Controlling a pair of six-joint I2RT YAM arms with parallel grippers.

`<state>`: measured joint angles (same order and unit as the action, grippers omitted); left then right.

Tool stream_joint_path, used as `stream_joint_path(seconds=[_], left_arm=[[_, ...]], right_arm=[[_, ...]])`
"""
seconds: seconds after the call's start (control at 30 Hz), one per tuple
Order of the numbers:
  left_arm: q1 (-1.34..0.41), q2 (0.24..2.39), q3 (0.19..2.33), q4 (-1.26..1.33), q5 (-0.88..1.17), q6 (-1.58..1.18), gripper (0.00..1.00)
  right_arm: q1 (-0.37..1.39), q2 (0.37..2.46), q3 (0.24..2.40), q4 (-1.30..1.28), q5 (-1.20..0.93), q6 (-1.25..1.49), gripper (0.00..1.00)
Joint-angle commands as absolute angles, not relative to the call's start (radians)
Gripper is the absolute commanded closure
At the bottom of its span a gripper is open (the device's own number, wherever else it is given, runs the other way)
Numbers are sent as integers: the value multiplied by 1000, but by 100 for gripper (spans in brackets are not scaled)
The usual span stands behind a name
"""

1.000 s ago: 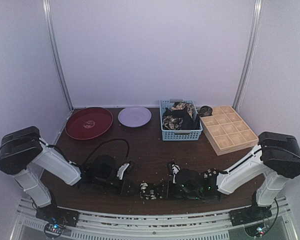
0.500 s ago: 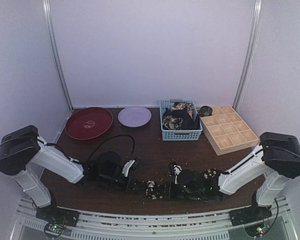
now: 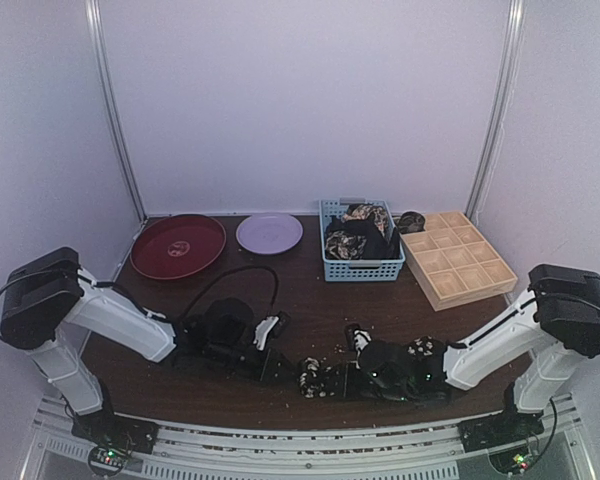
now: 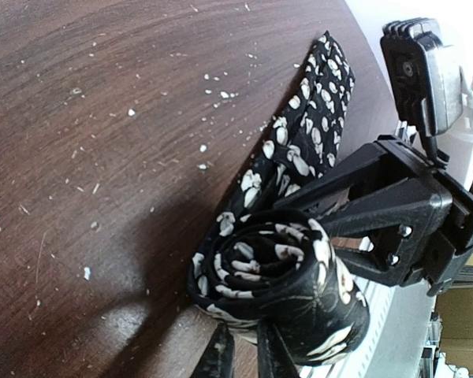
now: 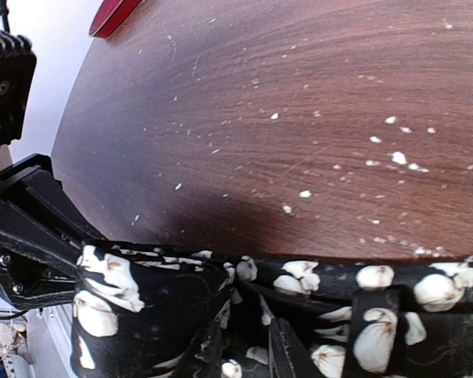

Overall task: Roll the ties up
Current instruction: Roll the tie at the center of the board.

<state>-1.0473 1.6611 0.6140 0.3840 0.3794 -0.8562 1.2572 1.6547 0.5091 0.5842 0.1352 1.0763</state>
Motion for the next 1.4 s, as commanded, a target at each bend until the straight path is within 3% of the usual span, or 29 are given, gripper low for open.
stream_joint_path(seconds=[0.0,0.6,1.37], left_arm=[[-1052,1681,649,356,361,-831,87],[-1061,1722,750,285,359,-796,83],[-1096,1719,804,272,309,-792,81]], right_arm=[[1262,1619,482,527,208,1069,77],[1262,1425,373,520,322,1055,75],[1262,1612,417,754,122,1020,79]])
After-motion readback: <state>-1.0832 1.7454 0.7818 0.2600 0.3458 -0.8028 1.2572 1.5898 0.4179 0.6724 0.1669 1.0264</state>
